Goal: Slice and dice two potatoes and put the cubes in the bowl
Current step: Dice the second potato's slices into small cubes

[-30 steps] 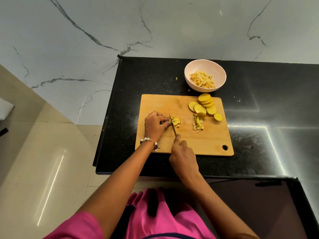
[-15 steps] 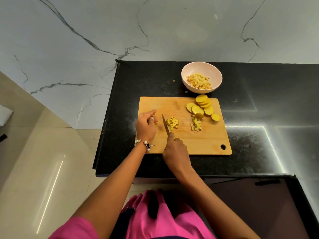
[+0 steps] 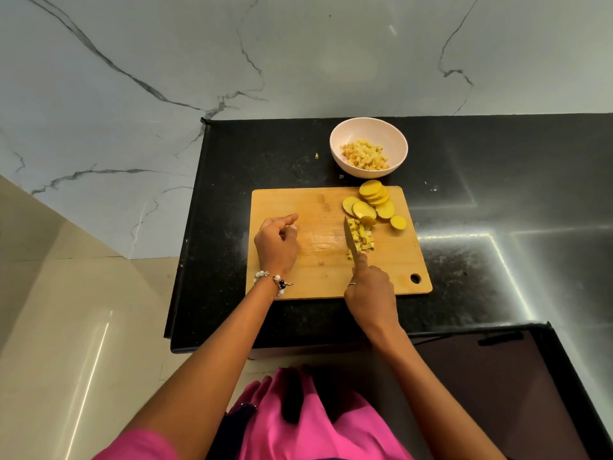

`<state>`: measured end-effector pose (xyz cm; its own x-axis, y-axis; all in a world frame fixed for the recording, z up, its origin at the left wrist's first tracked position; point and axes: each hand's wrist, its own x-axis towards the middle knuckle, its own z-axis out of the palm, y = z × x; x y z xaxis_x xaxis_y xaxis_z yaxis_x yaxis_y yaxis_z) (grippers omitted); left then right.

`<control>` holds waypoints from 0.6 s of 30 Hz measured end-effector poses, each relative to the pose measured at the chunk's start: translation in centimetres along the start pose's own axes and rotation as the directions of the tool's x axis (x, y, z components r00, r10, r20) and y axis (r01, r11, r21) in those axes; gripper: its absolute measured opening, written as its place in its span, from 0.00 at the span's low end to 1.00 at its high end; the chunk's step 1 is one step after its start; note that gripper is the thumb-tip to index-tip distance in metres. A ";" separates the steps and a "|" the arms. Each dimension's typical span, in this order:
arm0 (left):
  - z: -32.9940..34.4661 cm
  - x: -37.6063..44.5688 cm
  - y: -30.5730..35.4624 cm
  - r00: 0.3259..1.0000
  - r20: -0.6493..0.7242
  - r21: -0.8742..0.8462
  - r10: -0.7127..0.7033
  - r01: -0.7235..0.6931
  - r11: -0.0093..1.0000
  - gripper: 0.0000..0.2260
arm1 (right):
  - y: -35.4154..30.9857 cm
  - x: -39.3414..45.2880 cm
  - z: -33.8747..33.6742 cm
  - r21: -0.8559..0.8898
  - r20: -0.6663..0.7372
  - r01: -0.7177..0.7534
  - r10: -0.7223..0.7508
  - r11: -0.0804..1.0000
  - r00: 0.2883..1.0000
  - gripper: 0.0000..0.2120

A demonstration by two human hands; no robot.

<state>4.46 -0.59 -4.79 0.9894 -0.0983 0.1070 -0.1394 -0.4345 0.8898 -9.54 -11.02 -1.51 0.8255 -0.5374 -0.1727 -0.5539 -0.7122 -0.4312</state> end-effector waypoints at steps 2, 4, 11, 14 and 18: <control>0.4 0.0 0.5 1.000 -0.002 0.022 0.003 -0.003 1.000 0.10 | 0.8 0.1 -0.6 0.073 -0.043 0.041 -0.038 0.996 0.998 0.24; 0.7 0.2 1.2 1.000 0.007 0.051 0.012 -0.013 0.999 0.10 | 1.5 0.1 -1.2 0.149 -0.071 0.066 -0.056 0.987 0.996 0.22; 3.6 2.6 5.3 0.952 0.275 0.129 0.132 -0.173 0.977 0.09 | 3.0 0.2 -3.1 0.340 -0.198 0.101 -0.034 0.935 0.980 0.18; 5.6 4.5 6.6 0.910 0.391 0.232 0.139 -0.244 0.942 0.09 | 3.4 0.7 -3.7 0.345 -0.246 0.094 -0.006 0.934 0.969 0.18; 7.9 5.9 7.7 0.849 0.517 0.444 0.105 -0.371 0.816 0.15 | 3.7 1.4 -3.9 0.364 -0.256 0.074 0.024 0.928 0.966 0.18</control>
<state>8.87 -11.60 -0.85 0.8047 -0.5920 -0.0455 -0.4987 -0.7155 0.4893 -10.88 -16.17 0.12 0.7566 -0.6520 0.0500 -0.4136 -0.5364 -0.7357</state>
